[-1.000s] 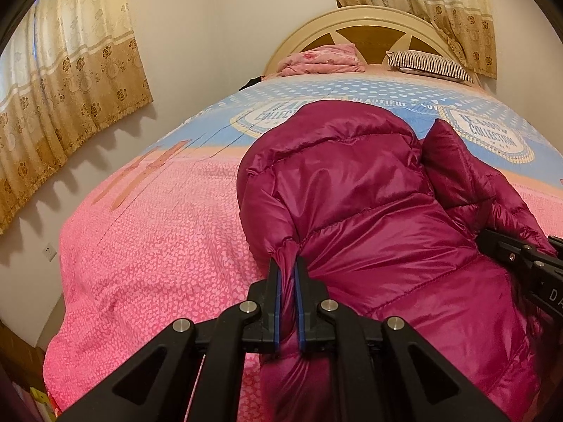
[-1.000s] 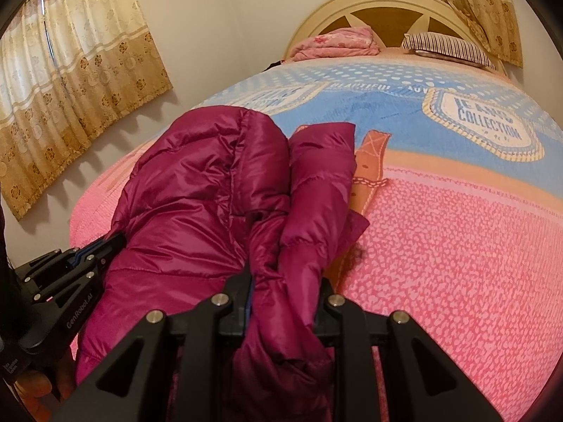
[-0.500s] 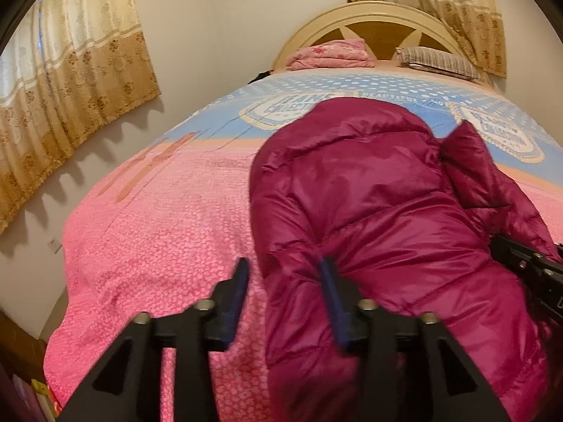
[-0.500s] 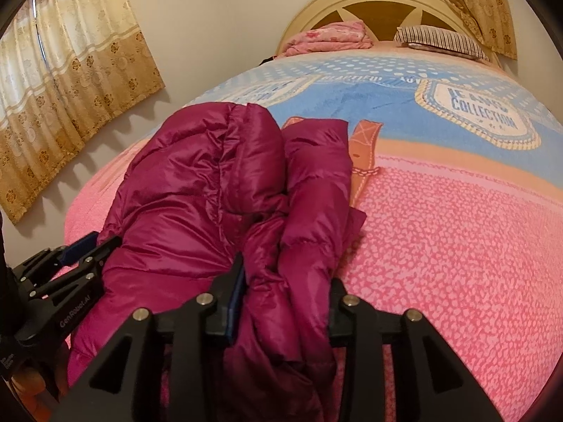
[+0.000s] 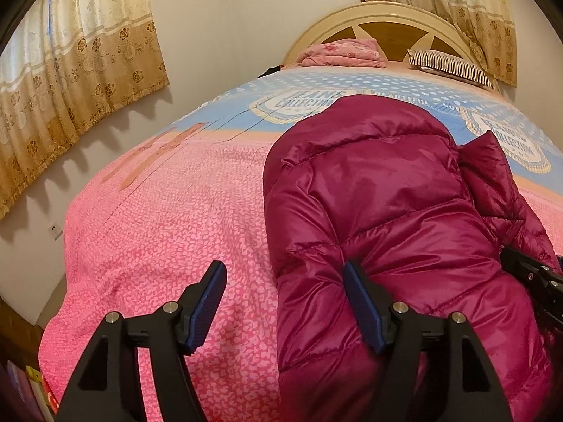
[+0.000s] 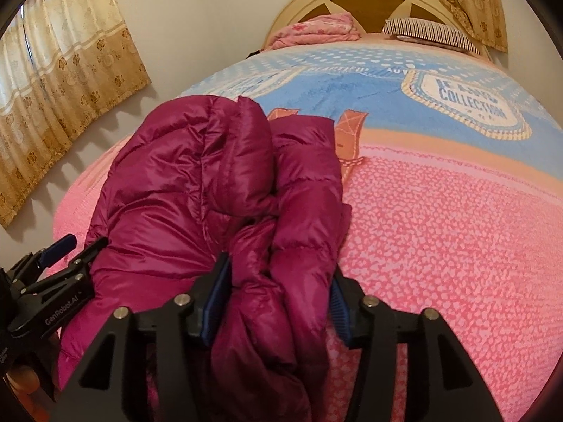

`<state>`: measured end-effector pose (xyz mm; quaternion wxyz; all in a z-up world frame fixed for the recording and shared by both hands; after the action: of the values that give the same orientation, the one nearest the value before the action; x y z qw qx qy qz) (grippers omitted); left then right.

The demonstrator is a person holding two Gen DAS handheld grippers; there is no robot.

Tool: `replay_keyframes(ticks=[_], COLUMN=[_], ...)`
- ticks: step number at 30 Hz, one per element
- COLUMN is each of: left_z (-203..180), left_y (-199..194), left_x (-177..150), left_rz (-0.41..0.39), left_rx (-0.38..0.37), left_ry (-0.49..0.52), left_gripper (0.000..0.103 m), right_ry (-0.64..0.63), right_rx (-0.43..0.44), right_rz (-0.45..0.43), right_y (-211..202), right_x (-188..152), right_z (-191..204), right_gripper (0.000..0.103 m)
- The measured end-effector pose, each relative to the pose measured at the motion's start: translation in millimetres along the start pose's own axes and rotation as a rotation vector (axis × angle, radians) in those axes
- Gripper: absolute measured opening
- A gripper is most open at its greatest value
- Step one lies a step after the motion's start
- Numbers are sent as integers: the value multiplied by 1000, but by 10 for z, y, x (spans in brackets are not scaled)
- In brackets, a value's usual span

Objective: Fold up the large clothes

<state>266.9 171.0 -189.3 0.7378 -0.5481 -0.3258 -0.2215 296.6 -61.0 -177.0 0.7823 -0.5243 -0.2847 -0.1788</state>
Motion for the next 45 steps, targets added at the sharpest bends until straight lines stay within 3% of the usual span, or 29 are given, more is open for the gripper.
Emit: replay_keyframes(ticks=[7,10,15,18,26,45], left_z=[68,111,228,313,404,438], left_y=[-158,-315,-808,-1112,-1540,-1646], left_x=[49,54,121,166,260,301], left_rz=[2,-20,-103,-170,-251,-260], left_rx=[-15,-21,-37,-37,-64,-72], left_ry=[1,0,-17,-25,-61,-73], left_gripper=[70,70,70,70,70,70], right_ry=[-3,-15,-52,-75,-107,-122], right_rx=[-3,6,-6,-17,-16,-8], right_rz=[-35,-69,-131,-186,-249,-277], right_y=[-193,-335,-694,-925,-1188,-1338], right_x=[54,89,123,116,106,90], right_z=[63,125,286,371,554,608], right_gripper=[57,66,67,74,74,74])
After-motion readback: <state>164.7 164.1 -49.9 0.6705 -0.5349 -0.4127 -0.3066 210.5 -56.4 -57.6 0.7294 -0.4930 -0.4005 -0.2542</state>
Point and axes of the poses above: each gripper's, at about its wrist camera, not at the fingertips, and y roughly the way its jaws point, z to its left, x to its top, the point moved 1 cm from there along y, roughly the way its jaws point, and after that the axes turned 3 degrees about x, right-handed, at the moved point
